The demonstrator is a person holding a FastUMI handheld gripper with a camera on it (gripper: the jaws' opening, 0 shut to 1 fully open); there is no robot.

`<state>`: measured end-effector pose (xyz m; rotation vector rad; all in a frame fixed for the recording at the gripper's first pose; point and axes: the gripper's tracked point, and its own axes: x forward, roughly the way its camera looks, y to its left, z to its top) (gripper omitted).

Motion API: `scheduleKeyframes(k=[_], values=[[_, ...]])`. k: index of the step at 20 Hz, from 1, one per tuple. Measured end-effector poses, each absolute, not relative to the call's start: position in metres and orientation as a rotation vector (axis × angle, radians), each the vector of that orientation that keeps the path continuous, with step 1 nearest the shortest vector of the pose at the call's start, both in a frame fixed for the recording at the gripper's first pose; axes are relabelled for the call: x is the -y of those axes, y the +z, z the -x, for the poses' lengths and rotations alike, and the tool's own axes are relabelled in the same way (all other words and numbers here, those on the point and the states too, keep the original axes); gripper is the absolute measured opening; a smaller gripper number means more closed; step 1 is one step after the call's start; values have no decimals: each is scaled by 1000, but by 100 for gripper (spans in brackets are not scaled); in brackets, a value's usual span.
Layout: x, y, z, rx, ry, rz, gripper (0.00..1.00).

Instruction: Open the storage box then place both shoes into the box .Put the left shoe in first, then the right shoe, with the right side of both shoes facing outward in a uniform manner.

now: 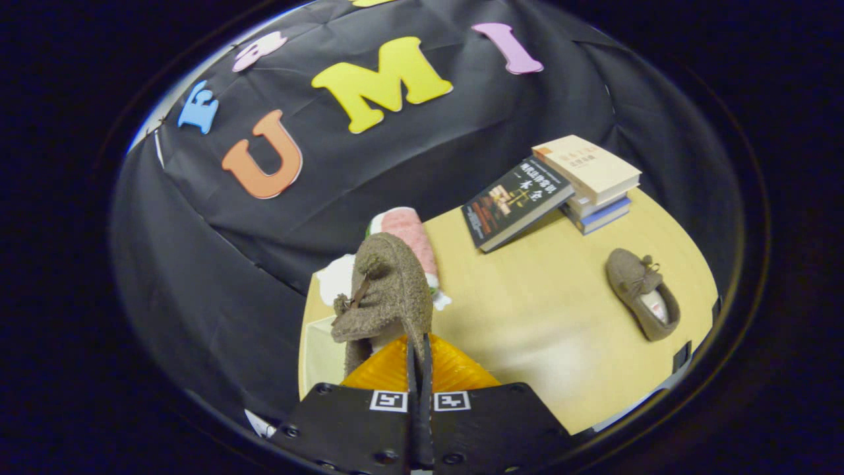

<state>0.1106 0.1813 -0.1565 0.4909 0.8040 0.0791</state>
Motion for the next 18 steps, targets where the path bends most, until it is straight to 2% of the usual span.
scheduleKeyframes(k=[8,18], values=[[-311,-205,-99,-931,111,-519,0],[-346,-305,-94,-1152,11,-528,0]])
